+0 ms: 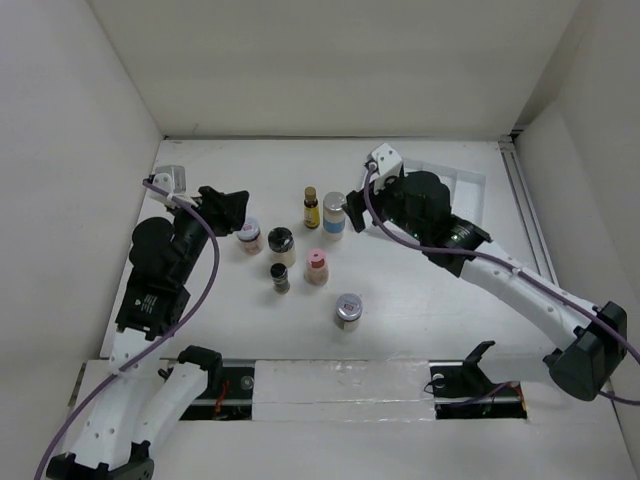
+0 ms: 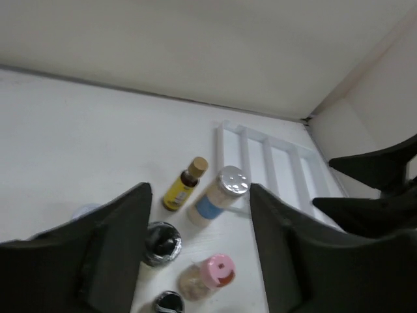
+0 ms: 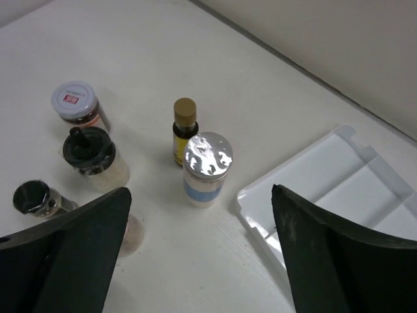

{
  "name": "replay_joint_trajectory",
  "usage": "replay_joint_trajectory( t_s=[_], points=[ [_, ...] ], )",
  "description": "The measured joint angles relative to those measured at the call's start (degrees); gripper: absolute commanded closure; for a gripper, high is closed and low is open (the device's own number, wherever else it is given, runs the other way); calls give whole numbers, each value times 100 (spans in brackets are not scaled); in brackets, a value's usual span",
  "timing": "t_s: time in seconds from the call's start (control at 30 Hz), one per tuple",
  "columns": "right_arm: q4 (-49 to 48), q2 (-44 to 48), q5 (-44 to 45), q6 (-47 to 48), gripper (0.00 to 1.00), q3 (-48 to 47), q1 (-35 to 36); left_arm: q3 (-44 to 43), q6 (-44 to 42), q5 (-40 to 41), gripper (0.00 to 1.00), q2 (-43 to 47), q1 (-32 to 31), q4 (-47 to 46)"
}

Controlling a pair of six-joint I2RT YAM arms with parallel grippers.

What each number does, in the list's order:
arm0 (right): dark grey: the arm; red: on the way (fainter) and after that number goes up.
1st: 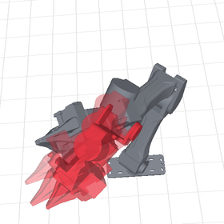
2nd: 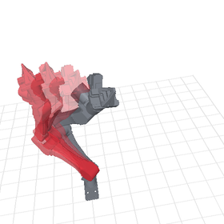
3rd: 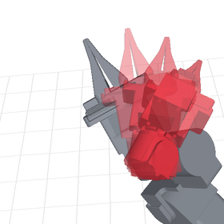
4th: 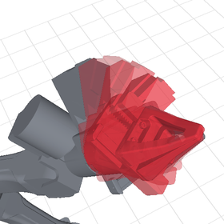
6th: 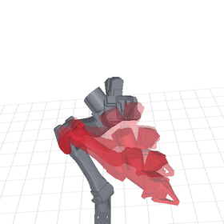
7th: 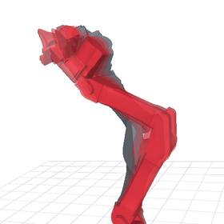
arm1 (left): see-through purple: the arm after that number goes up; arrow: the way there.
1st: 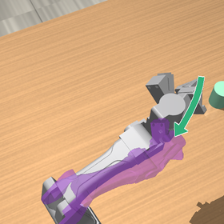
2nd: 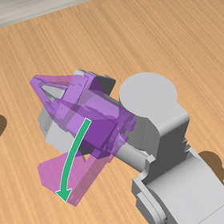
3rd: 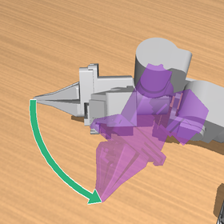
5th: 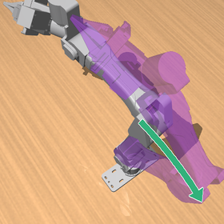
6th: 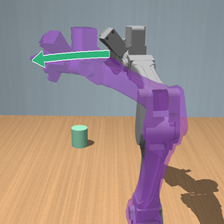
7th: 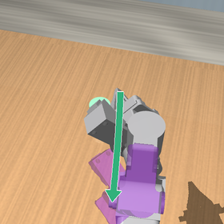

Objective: Organize the condiment bottles

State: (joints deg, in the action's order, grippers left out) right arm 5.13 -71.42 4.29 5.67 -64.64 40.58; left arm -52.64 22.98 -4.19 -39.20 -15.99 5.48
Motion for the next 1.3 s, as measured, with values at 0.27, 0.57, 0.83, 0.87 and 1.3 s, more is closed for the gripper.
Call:
replay_joint_trajectory(
  t_s=[0.27, 0.57, 0.83, 0.87, 1.3],
  points=[
    [-260, -715, -654, 103, 0, -17, 87, 155, 17, 129, 13, -33, -2, 13],
    [-328, -2326, -573, 50, 0, -651, -162, 157, 4, 125, 11, -48, -4, -4],
    [-466, -3036, -568, -37, 13, -881, -352, 164, 4, 57, 11, -118, -4, -7],
    [-538, -3069, -584, -59, 20, -883, -372, 164, 4, 39, 11, -118, -4, -7],
    [-557, -2229, -538, -284, 64, -634, -730, 164, 2, -57, 11, -197, -2, -13]
  ],
)
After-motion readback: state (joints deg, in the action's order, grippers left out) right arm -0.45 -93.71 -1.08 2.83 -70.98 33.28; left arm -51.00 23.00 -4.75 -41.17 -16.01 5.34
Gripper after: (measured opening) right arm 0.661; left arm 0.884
